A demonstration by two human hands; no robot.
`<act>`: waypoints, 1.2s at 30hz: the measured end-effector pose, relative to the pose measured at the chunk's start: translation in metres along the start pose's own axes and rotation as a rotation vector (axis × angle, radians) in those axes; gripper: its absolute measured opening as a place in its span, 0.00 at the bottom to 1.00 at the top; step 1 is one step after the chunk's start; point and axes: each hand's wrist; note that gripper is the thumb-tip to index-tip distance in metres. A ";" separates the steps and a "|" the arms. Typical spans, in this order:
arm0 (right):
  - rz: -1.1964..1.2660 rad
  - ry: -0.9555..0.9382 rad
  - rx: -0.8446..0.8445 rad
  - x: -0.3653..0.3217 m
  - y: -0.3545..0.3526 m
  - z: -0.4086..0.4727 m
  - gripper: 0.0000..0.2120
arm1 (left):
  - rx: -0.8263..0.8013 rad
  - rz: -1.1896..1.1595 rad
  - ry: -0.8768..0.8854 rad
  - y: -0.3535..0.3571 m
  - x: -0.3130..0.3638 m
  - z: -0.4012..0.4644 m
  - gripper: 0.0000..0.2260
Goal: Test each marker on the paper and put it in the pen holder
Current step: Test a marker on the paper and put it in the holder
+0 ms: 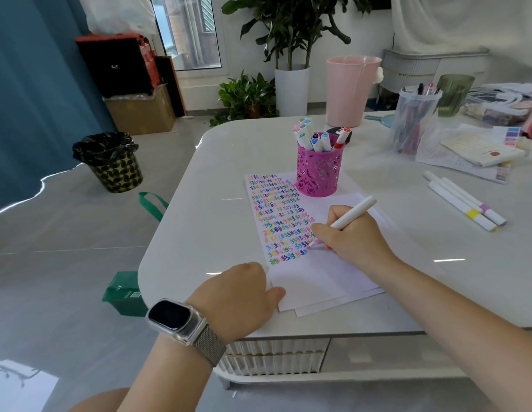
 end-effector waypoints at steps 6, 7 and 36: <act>-0.013 -0.014 -0.007 0.001 0.000 0.001 0.16 | 0.000 0.056 -0.007 0.001 0.003 0.000 0.18; -0.030 -0.024 -0.004 0.002 0.000 0.001 0.17 | 0.006 0.065 -0.013 0.001 0.004 0.001 0.17; 0.402 0.068 0.229 -0.025 -0.022 0.001 0.10 | 0.101 -0.063 0.003 -0.004 0.012 -0.007 0.12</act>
Point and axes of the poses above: each hand's wrist, its own z-axis towards the middle knuckle, its own y-axis out of the palm, x = y × z, and after that the axes turned 1 degree about -x, right-handed
